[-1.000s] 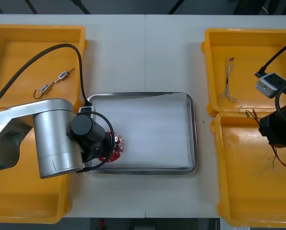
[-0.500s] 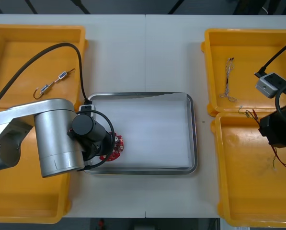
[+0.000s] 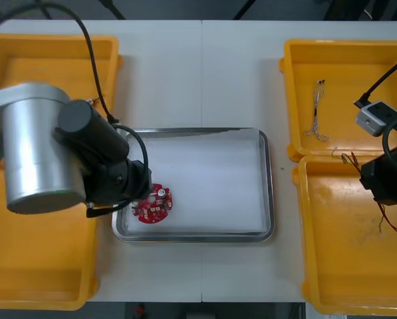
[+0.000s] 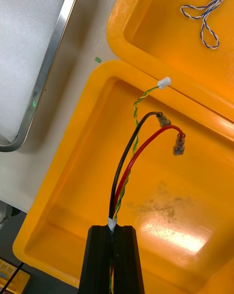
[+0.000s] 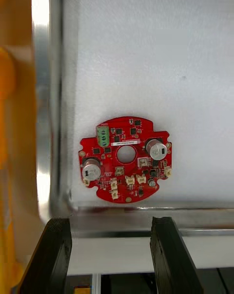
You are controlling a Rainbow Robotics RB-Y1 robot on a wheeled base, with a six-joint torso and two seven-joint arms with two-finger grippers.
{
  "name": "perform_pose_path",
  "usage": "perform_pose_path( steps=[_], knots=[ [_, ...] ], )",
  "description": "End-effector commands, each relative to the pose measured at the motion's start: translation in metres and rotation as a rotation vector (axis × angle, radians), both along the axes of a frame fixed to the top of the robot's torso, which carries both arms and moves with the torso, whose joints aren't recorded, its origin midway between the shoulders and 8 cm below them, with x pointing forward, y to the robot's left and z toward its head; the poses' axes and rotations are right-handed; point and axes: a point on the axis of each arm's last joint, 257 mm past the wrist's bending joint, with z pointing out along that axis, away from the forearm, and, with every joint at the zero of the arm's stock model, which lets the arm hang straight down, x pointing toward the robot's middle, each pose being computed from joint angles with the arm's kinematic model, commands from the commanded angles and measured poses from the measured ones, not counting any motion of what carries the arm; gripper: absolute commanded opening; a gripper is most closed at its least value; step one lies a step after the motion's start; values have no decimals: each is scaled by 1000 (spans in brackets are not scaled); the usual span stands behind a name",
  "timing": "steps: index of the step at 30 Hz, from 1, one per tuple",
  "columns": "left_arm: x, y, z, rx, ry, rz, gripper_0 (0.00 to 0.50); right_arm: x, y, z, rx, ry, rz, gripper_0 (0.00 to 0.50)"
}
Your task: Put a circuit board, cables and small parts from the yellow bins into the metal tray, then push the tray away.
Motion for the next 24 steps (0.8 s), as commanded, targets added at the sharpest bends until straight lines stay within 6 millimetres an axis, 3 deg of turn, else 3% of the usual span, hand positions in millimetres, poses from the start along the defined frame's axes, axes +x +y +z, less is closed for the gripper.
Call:
perform_pose_path(
  steps=[1,6,11,24],
  knots=[
    [11,21,62,45,-65,-31,489,0,-23,14,-112,-28,50,0],
    [16,43,91,31,-59,23,500,-4,-13,20,-127,-50,104,0],
    [26,66,112,5,-38,101,500,-7,10,24,-163,-74,210,0],
    [66,147,139,100,-40,109,500,-7,87,22,-308,-100,564,0]
  ],
)
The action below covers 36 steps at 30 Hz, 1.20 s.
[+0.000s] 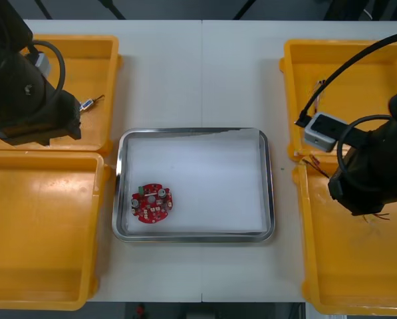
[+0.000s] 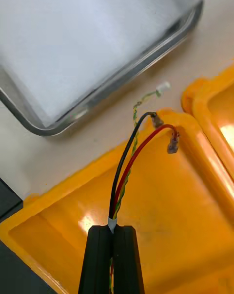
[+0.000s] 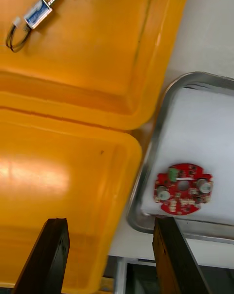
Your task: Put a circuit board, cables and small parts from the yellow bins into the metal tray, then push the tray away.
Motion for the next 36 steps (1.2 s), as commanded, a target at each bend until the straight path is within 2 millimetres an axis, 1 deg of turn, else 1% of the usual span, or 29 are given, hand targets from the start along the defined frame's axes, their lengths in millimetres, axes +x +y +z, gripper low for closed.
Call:
perform_pose_path(
  steps=[1,3,4,6,7,9,10,12,13,15,18,19,21,23,29,31,32,36],
  knots=[
    [26,38,43,22,-82,29,500,4,26,12,-89,-55,171,0],
    [37,54,51,17,-94,36,500,6,45,9,-95,-59,243,0],
    [40,58,52,13,-98,40,500,7,49,8,-101,-65,267,0],
    [53,75,61,6,-120,48,500,10,68,4,-110,-74,367,0],
    [56,79,62,4,-123,48,500,10,72,3,-111,-75,389,0],
    [67,94,66,-3,-140,44,500,11,89,-5,-106,-72,475,0],
    [70,97,68,-4,-148,37,500,13,93,-6,-107,-76,497,0],
    [81,110,69,-3,-166,31,500,16,111,-12,-105,-91,588,0],
    [84,113,70,-2,-173,31,500,16,115,-13,-105,-95,607,0],
    [93,127,70,16,-191,28,500,18,132,-20,-107,-115,688,0],
    [102,141,72,35,-213,15,500,19,145,-32,-119,-119,745,0],
    [104,143,72,39,-219,8,500,19,148,-33,-121,-120,753,0],
    [111,150,73,51,-237,-28,500,20,155,-43,-124,-117,768,0],
    [116,151,73,65,-247,-68,500,20,159,-53,-123,-108,772,0],
    [135,139,72,76,-263,-179,500,24,165,-87,-138,-97,788,0],
    [142,133,70,90,-270,-235,500,26,166,-99,-145,-100,793,0],
    [144,130,70,94,-273,-253,500,26,166,-102,-146,-100,794,0],
    [157,116,63,107,-282,-349,500,28,175,-121,-144,-109,804,0]
  ],
)
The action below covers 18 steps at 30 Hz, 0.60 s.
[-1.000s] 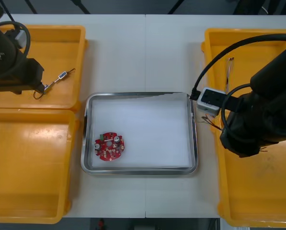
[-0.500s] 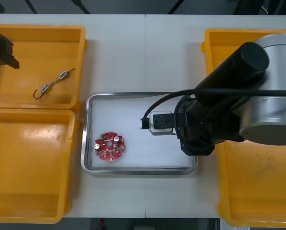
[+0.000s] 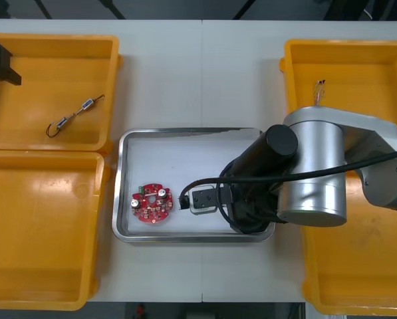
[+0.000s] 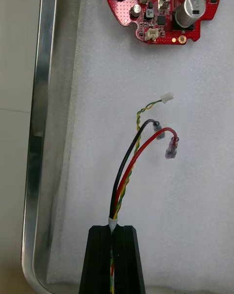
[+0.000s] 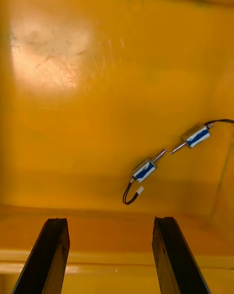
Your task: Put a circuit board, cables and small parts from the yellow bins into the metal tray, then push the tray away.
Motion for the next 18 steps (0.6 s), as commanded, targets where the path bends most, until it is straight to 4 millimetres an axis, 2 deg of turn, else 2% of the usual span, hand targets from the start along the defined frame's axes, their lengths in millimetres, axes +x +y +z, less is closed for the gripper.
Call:
perform_pose_path(
  steps=[1,4,10,15,17,18],
  knots=[
    [30,-29,34,115,-109,-269,500,2,22,-10,15,-32,46,0],
    [37,-42,26,161,-102,-352,500,5,30,-21,21,-43,54,0],
    [46,-57,5,253,-100,-467,500,10,41,-29,24,-44,50,0],
    [45,-60,-15,334,-80,-561,500,12,47,-36,33,-35,43,0],
    [44,-60,-23,364,-65,-600,500,13,46,-36,30,-38,41,7],
    [43,-60,-30,384,-54,-624,500,12,46,-37,28,-37,41,27]
  ],
)
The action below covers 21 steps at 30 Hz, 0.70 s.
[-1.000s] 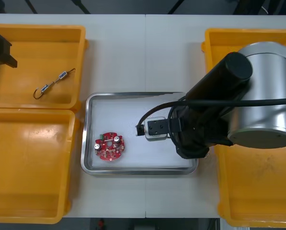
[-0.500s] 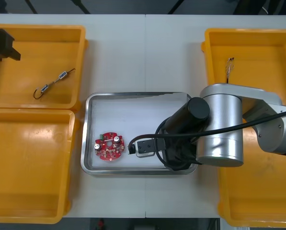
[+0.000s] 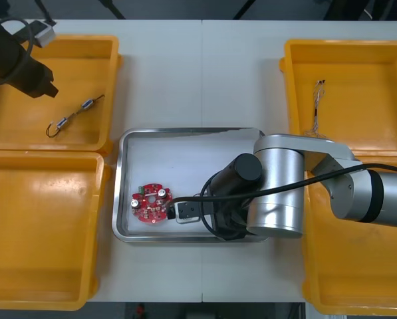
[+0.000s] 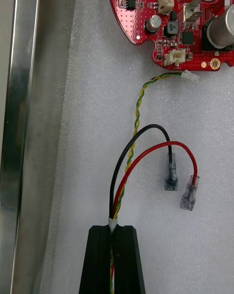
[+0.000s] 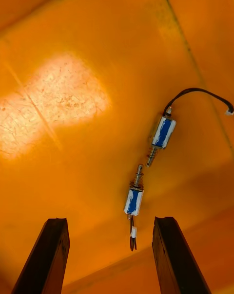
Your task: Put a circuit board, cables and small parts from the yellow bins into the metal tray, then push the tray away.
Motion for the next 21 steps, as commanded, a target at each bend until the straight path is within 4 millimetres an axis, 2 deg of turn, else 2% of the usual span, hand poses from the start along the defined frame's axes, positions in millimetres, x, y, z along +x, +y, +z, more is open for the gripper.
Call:
perform_pose_path(
  steps=[1,2,5,6,12,15,21],
  knots=[
    [9,-15,5,88,-28,-123,500,0,17,8,17,-25,26,95],
    [9,-16,2,96,-26,-134,500,0,17,8,18,-23,24,144],
    [10,-25,-10,113,-23,-173,500,0,17,7,18,-21,18,452],
    [10,-25,-10,115,-25,-176,500,0,16,7,17,-21,16,500],
    [12,-34,-27,148,-19,-211,500,0,18,10,25,-22,5,500],
    [12,-35,-37,172,-15,-225,500,1,17,19,19,-33,-2,500],
    [11,-32,-49,209,-9,-241,500,0,8,55,2,-2,-63,500]
  ],
)
